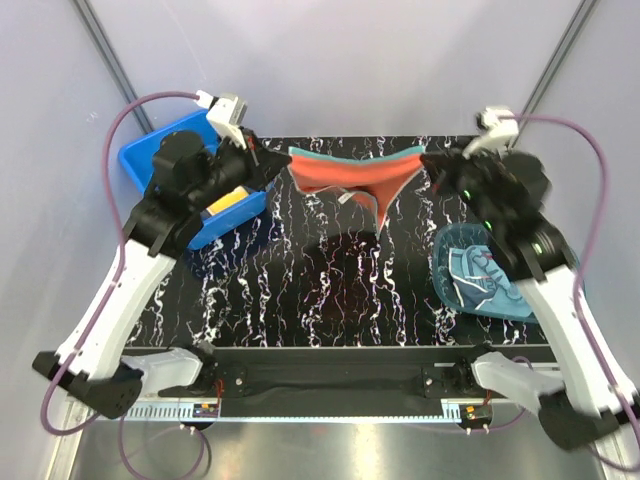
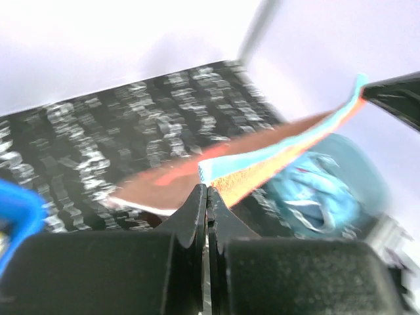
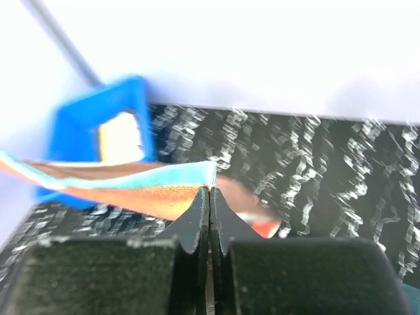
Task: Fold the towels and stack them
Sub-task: Flatten out the crumpled towel
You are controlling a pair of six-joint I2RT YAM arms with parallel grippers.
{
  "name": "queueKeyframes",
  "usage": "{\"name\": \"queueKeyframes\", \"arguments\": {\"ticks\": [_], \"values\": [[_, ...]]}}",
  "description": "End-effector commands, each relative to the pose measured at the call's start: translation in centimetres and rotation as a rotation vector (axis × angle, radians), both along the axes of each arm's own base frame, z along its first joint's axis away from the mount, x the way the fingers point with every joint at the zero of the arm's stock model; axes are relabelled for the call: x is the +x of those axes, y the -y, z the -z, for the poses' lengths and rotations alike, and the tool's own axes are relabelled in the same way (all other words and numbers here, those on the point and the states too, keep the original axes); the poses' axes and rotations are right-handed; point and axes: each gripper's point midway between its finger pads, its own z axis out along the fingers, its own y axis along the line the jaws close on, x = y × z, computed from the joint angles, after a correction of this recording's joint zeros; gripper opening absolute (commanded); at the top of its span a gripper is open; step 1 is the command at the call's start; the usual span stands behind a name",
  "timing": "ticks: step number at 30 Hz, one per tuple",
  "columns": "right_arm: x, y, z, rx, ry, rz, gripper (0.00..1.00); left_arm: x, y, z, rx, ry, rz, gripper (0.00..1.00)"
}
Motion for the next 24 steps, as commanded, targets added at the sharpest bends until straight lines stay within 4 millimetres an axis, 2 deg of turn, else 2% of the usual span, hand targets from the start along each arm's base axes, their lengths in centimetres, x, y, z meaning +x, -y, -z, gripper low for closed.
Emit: {"name": "queueKeyframes", "arguments": {"ticks": [1, 2, 4, 8, 12, 14, 15, 17, 18, 19, 20, 21, 22, 23, 24], "values": [[-4.0, -1.7, -1.3, 0.087, 0.11, -0.154, 0.0, -4.6, 2.7, -1.8, -0.084, 0.033, 0.178, 0.0], [-6.3, -1.0, -3.1, 0.125, 0.171, -0.171, 0.0, -5.6, 3.0, -2.1, -0.093, 0.041, 0.2, 0.0], [-8.4, -0.3, -4.6, 0.163, 0.237, -0.18, 0.0, -7.9, 3.2, -3.5, -0.12, 0.079, 0.226, 0.0], [-10.6, -0.3, -6.3, 0.178, 0.266, -0.231, 0.0, -10.3, 3.4, -5.4, -0.157, 0.103, 0.263, 0.0], [-12.0, 0.1, -8.7, 0.23, 0.32, -0.242, 0.0, -11.2, 3.5, -6.7, -0.177, 0.122, 0.264, 0.0], [-12.1, 1.0, -10.2, 0.247, 0.351, -0.195, 0.0, -10.3, 3.3, -6.3, -0.158, 0.092, 0.209, 0.0], [-11.7, 1.5, -10.2, 0.244, 0.339, -0.161, 0.0, -9.5, 2.5, -7.5, -0.161, 0.1, 0.145, 0.0], [-10.0, 2.1, -10.6, 0.209, 0.335, -0.09, 0.0, -7.4, 2.7, -5.1, -0.065, 0.039, 0.082, 0.0], [-9.1, 2.2, -10.3, 0.193, 0.321, -0.068, 0.0, -6.6, 2.0, -5.4, -0.046, 0.042, 0.026, 0.0], [-6.8, 2.2, -9.2, 0.154, 0.285, -0.022, 0.0, -5.8, 1.9, -5.0, -0.02, 0.044, 0.0, 0.0], [-5.8, 2.1, -9.0, 0.136, 0.277, -0.005, 0.0, -4.6, 2.5, -4.3, 0.005, 0.03, -0.008, 0.0], [-4.5, 1.8, -8.3, 0.115, 0.256, 0.009, 0.0, -2.9, 1.6, -3.9, 0.023, 0.026, -0.068, 0.0], [-1.8, 1.2, -6.6, 0.074, 0.211, 0.034, 0.0, -1.8, 1.2, -4.5, 0.013, 0.025, -0.094, 0.0], [-0.6, 0.9, -6.3, 0.056, 0.205, 0.042, 0.0, -0.4, 0.9, -4.2, 0.015, 0.007, -0.119, 0.0], [0.9, 0.6, -6.2, 0.047, 0.216, 0.052, 0.0, 2.9, 0.3, -2.2, 0.033, -0.052, -0.152, 0.0]]}}
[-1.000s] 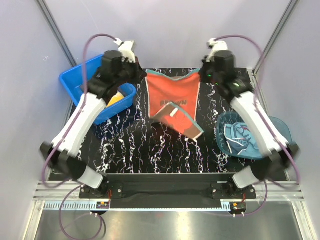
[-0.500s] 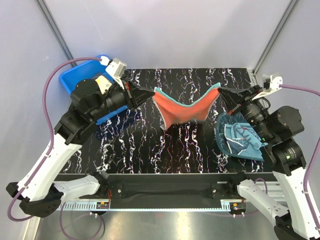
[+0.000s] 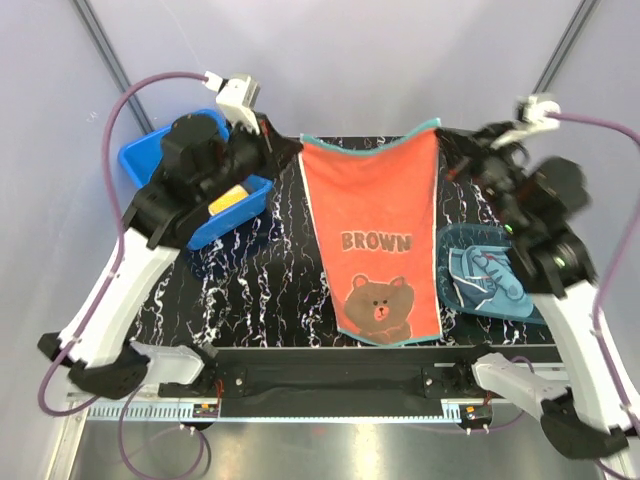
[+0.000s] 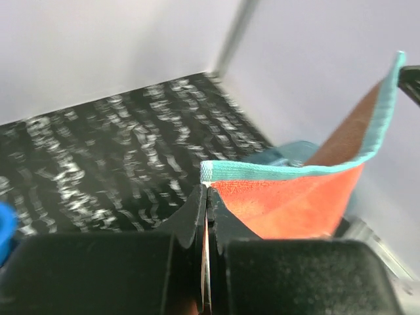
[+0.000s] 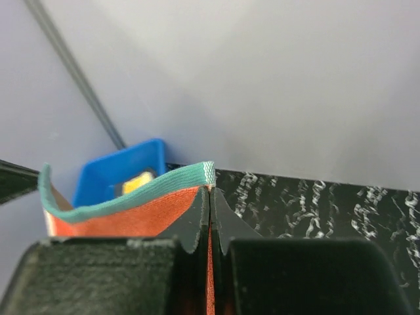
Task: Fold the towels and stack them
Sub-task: Flatten out the crumpled towel, then fold the towel
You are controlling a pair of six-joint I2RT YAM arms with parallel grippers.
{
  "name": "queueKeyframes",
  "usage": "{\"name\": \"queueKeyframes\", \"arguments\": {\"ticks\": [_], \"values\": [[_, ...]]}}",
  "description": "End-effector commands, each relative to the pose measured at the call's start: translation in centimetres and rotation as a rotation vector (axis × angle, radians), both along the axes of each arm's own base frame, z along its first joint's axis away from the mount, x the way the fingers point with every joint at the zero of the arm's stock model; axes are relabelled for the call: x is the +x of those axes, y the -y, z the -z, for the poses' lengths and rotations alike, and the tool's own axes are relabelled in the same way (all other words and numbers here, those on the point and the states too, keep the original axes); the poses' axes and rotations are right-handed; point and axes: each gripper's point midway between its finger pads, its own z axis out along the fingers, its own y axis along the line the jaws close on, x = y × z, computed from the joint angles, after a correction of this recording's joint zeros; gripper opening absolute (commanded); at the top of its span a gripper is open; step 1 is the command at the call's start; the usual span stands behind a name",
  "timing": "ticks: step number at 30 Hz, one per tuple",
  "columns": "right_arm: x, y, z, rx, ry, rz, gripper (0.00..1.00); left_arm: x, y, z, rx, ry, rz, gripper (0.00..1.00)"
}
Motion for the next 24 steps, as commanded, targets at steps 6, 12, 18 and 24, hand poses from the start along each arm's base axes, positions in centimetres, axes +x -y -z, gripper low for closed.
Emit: {"name": "queueKeyframes", "arguments": {"ticks": [6, 12, 18, 24], "values": [[17.8, -2.7, 8.4, -0.196, -0.141, 0.161, 0.0, 16.2, -2.2, 5.2, 0.054, -0.091, -0.122, 0.0], [26.8, -4.4, 16.9, -0.186, -0.203, 0.079, 0.0, 25.5, -1.6, 15.7, 0.148, -0.172, -0.097, 0.0], [31.6, -3.2, 21.7, -0.222, -0.191, 0.009, 0.0, 31.5, -1.7, 20.9, 0.085, -0.165, -0.084, 0.0], [30.7, -3.4, 25.8, -0.263, -0.235, -0.109, 0.0, 31.9, -1.8, 21.4, 0.096, -0.087, -0.052, 0.0]]}}
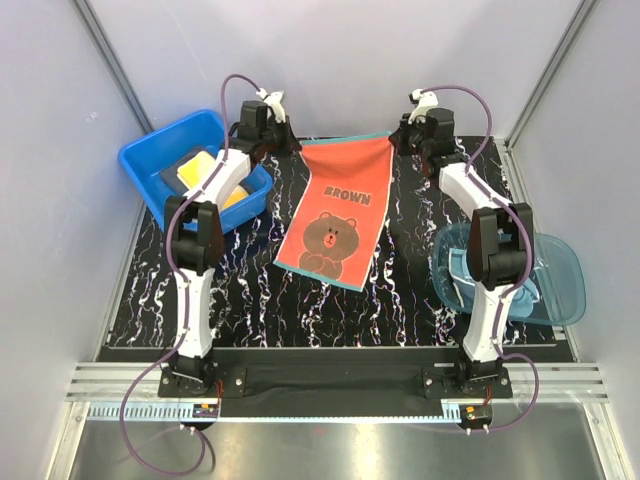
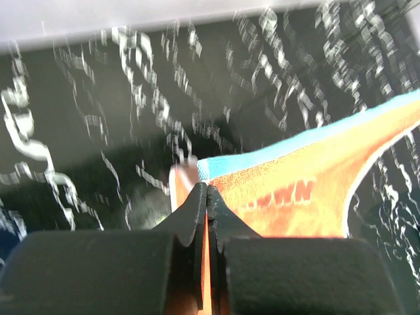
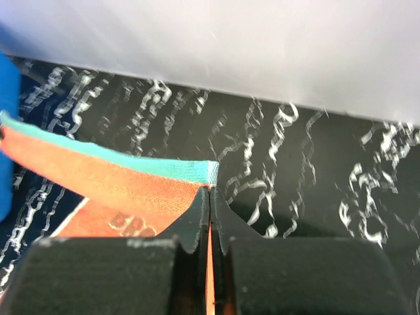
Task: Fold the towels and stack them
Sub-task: Fold the towel
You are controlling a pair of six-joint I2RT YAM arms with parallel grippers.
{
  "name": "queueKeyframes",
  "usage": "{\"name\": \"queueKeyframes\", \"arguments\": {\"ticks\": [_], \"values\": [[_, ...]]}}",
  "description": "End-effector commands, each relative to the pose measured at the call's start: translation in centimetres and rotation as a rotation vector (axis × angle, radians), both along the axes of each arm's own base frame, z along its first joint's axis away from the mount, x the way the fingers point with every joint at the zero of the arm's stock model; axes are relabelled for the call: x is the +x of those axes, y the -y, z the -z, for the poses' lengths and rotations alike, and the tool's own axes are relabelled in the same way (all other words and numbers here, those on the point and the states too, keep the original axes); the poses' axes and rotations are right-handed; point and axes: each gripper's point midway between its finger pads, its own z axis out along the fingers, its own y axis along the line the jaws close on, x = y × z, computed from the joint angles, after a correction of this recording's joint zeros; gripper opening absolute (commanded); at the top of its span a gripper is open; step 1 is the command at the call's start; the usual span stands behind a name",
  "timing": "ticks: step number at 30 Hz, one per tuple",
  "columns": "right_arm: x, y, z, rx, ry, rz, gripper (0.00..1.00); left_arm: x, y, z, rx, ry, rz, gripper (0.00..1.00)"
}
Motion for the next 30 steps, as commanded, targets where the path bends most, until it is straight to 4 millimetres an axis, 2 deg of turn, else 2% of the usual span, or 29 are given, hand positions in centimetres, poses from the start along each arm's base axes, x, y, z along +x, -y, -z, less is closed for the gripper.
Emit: {"name": "queueKeyframes", "arguments": {"ticks": [1, 2, 3, 4, 5, 6, 7, 8, 9, 10, 11, 12, 13, 14, 15, 17, 18, 19, 20, 22, 23, 25, 26, 27, 29, 30], "values": [[-0.7, -1.9, -5.2, 0.032, 0.155, -0.116, 0.0, 1.1, 1.0, -8.9, -0.049, 0.302, 0.081, 0.0], [-1.4, -1.8, -3.7, 0.038, 0.119, -0.117, 0.0, 0.8, 1.0, -8.2, -0.045, 0.292, 0.092, 0.0], [-1.9, -1.8, -3.6, 0.048, 0.115, -0.114, 0.0, 0.5, 1.1, -7.9, -0.042, 0.286, 0.109, 0.0], [-2.6, -1.7, -4.3, 0.067, 0.121, -0.106, 0.0, 0.2, 1.1, -8.3, -0.04, 0.294, 0.115, 0.0], [-3.4, -1.4, -3.0, 0.072, 0.101, -0.097, 0.0, -0.3, 1.1, -7.3, -0.037, 0.269, 0.121, 0.0], [-3.9, -1.4, -2.8, 0.083, 0.092, -0.09, 0.0, -0.7, 1.1, -7.2, -0.037, 0.263, 0.129, 0.0], [-4.6, -1.2, -3.5, 0.087, 0.098, -0.085, 0.0, -1.3, 1.1, -7.7, -0.035, 0.268, 0.137, 0.0], [-5.4, -1.0, -2.1, 0.085, 0.06, -0.076, 0.0, -1.6, 0.9, -7.5, -0.03, 0.26, 0.137, 0.0], [-5.9, -0.8, -2.0, 0.094, 0.049, -0.069, 0.0, -2.3, 0.8, -6.5, -0.023, 0.234, 0.142, 0.0], [-6.7, -0.8, -2.7, 0.1, 0.057, -0.072, 0.0, -2.8, 0.7, -6.4, -0.016, 0.231, 0.147, 0.0], [-7.6, -0.8, -1.5, 0.101, 0.023, -0.077, 0.0, -3.5, 0.5, -7.2, -0.013, 0.241, 0.15, 0.0], [-8.2, -0.9, -1.3, 0.106, 0.009, -0.081, 0.0, -4.3, 0.3, -5.6, -0.002, 0.206, 0.154, 0.0], [-8.9, -1.0, -1.8, 0.122, 0.002, -0.083, 0.0, -4.8, 0.2, -5.4, 0.005, 0.202, 0.157, 0.0], [-9.8, -1.1, -0.5, 0.124, -0.039, -0.088, 0.0, -5.5, -0.1, -6.0, 0.006, 0.21, 0.156, 0.0], [-10.5, -1.3, -0.9, 0.14, -0.043, -0.093, 0.0, -6.2, -0.4, -4.6, 0.02, 0.177, 0.153, 0.0], [-12.1, -2.1, 0.5, 0.152, -0.085, -0.108, 0.0, -7.2, -0.6, -4.0, 0.025, 0.156, 0.156, 0.0], [-12.7, -2.4, 0.8, 0.159, -0.1, -0.114, 0.0, -7.8, -0.8, -4.4, 0.026, 0.155, 0.155, 0.0], [-13.3, -2.7, 0.7, 0.162, -0.102, -0.121, 0.0, -8.6, -1.0, -3.2, 0.032, 0.127, 0.16, 0.0], [-14.4, -3.7, 1.7, 0.155, -0.139, -0.14, 0.0, -9.0, -1.0, -3.0, 0.032, 0.12, 0.165, 0.0], [-15.2, -4.2, 2.3, 0.133, -0.164, -0.143, 0.0, -10.0, -1.1, -3.2, 0.037, 0.122, 0.169, 0.0], [-16.4, -5.3, 3.3, 0.113, -0.199, -0.164, 0.0, -10.6, -1.4, -2.4, 0.045, 0.102, 0.169, 0.0], [-17.9, -5.8, 3.9, 0.093, -0.217, -0.167, 0.0, -11.6, -1.7, -2.5, 0.055, 0.09, 0.169, 0.0], [-18.6, -6.3, 4.1, 0.089, -0.224, -0.178, 0.0, -12.3, -1.9, -1.7, 0.06, 0.068, 0.169, 0.0], [-19.1, -6.5, 3.6, 0.093, -0.215, -0.174, 0.0, -12.8, -2.1, -2.1, 0.059, 0.074, 0.165, 0.0], [-20.4, -6.4, 4.4, 0.087, -0.242, -0.171, 0.0, -14.1, -2.3, -1.0, 0.061, 0.044, 0.168, 0.0], [-21.1, -6.2, 4.7, 0.087, -0.253, -0.158, 0.0, -14.6, -2.4, -1.4, 0.061, 0.051, 0.166, 0.0]]}}
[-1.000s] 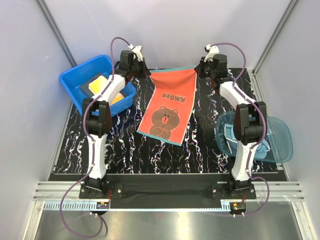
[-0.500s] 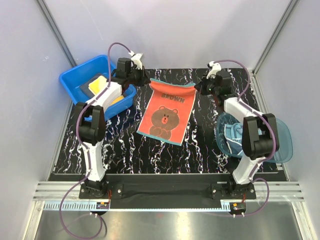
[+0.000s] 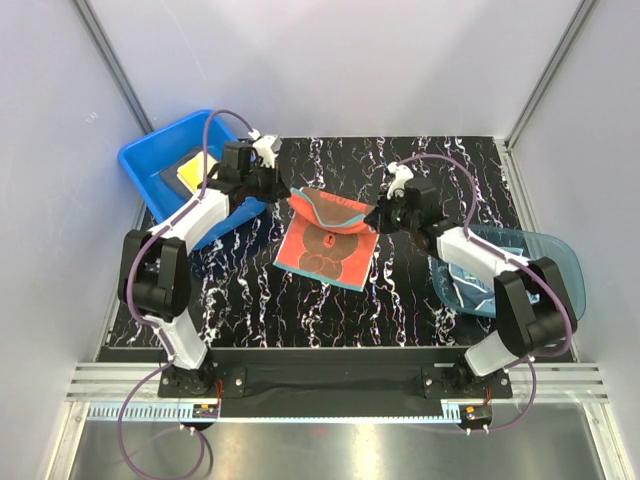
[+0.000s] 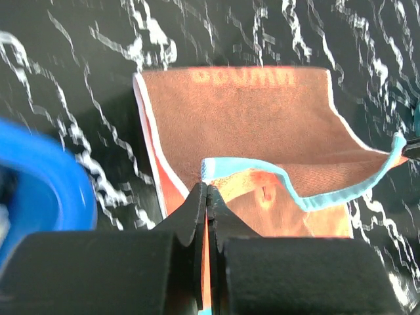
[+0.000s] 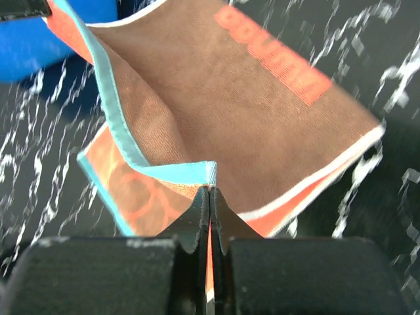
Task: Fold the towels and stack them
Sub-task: Fold the towel
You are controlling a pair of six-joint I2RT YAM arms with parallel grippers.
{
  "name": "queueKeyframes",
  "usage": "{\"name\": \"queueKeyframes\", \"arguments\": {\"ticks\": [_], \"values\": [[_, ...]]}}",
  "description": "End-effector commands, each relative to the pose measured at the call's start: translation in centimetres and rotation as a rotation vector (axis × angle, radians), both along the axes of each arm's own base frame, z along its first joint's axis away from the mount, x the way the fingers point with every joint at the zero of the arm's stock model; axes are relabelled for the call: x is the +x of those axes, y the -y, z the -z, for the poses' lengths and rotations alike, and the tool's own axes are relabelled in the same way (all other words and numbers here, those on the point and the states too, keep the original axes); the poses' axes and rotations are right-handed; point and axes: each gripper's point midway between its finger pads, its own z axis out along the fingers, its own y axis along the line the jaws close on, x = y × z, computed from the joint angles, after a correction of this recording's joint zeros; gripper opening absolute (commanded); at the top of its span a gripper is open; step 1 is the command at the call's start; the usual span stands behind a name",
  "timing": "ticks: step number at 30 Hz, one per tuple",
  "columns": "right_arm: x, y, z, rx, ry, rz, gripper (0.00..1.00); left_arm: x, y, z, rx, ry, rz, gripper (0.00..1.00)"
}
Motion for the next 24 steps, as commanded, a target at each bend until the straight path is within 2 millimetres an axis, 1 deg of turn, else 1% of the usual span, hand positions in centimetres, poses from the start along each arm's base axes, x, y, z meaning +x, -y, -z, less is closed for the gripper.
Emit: {"name": "queueKeyframes", "arguments": {"ticks": [1, 2, 3, 4, 5, 6, 7, 8, 9, 10, 11, 12, 13, 14, 16, 17, 18, 19, 20, 21, 22, 23, 24], "values": [[-1.4, 0.8, -1.6, 0.005, 0.021, 0.052, 0.0, -1.4, -0.1, -2.4, -0.001, 0.075, 0.022, 0.0], [-1.9, 1.1, -1.2, -0.002, 0.008, 0.056, 0.0, -2.1, -0.1, -2.0, 0.014, 0.055, 0.023, 0.0], [-2.3, 1.3, -1.5, 0.002, 0.013, 0.066, 0.0, -2.5, -0.3, -1.2, 0.038, 0.044, 0.022, 0.0], [-3.0, 1.6, -0.7, -0.003, -0.009, 0.068, 0.0, -2.9, -0.4, -1.2, 0.048, 0.042, 0.023, 0.0], [-3.5, 1.7, -0.4, -0.007, -0.023, 0.066, 0.0, -3.5, -0.4, -0.7, 0.062, 0.023, 0.028, 0.0], [-4.0, 1.7, -0.5, 0.003, -0.03, 0.064, 0.0, -4.0, -0.6, 0.0, 0.081, 0.009, 0.023, 0.0], [-4.8, 1.6, 0.6, -0.003, -0.066, 0.055, 0.0, -4.4, -0.7, 0.4, 0.09, -0.003, 0.02, 0.0], [-5.3, 1.6, 1.0, -0.002, -0.083, 0.049, 0.0, -4.8, -0.9, 0.5, 0.093, -0.007, 0.015, 0.0], [-5.8, 1.4, 1.4, 0.002, -0.105, 0.044, 0.0, -5.1, -0.9, 0.8, 0.095, -0.017, 0.012, 0.0], [-6.4, 1.4, 2.2, 0.0, -0.13, 0.039, 0.0, -5.7, -1.1, 1.7, 0.103, -0.035, 0.011, 0.0], [-6.8, 1.3, 2.5, 0.005, -0.143, 0.037, 0.0, -6.1, -1.0, 2.0, 0.108, -0.038, 0.013, 0.0], [-7.3, 1.0, 2.8, 0.025, -0.169, 0.031, 0.0, -6.2, -1.3, 2.2, 0.122, -0.04, -0.004, 0.0], [-7.9, 0.6, 3.2, 0.031, -0.191, 0.017, 0.0, -6.6, -1.4, 3.0, 0.129, -0.058, -0.008, 0.01], [-8.4, 0.2, 3.3, 0.048, -0.211, -0.001, 0.0, -7.0, -1.4, 3.4, 0.135, -0.072, -0.008, 0.06], [-9.2, -0.3, 4.0, 0.049, -0.241, -0.015, 0.06, -7.5, -1.5, 4.3, 0.146, -0.099, -0.017, 0.06], [-10.1, -0.4, 4.6, 0.038, -0.279, -0.023, 0.08, -8.0, -1.7, 4.9, 0.174, -0.125, -0.032, 0.07], [-10.5, -0.4, 4.9, 0.031, -0.294, -0.025, 0.11, -8.3, -1.9, 5.0, 0.187, -0.134, -0.046, 0.14], [-11.0, -0.1, 5.4, 0.02, -0.329, -0.017, 0.19, -8.5, -2.3, 5.2, 0.211, -0.14, -0.071, 0.19], [-11.4, 0.0, 5.7, 0.012, -0.353, -0.013, 0.23, -8.8, -3.0, 5.5, 0.264, -0.153, -0.112, 0.2], [-11.7, 0.1, 5.7, 0.009, -0.369, -0.015, 0.25, -9.0, -3.5, 5.3, 0.284, -0.157, -0.144, 0.23], [-12.3, 0.3, 5.9, 0.0, -0.396, -0.014, 0.32, -9.0, -4.1, 4.6, 0.302, -0.145, -0.181, 0.28], [-12.6, 0.5, 6.0, -0.005, -0.413, -0.004, 0.35, -9.3, -4.9, 4.4, 0.337, -0.146, -0.222, 0.35], [-12.5, 0.7, 5.5, -0.006, -0.416, 0.013, 0.37, -9.5, -4.8, 4.0, 0.326, -0.152, -0.239, 0.41]]}}
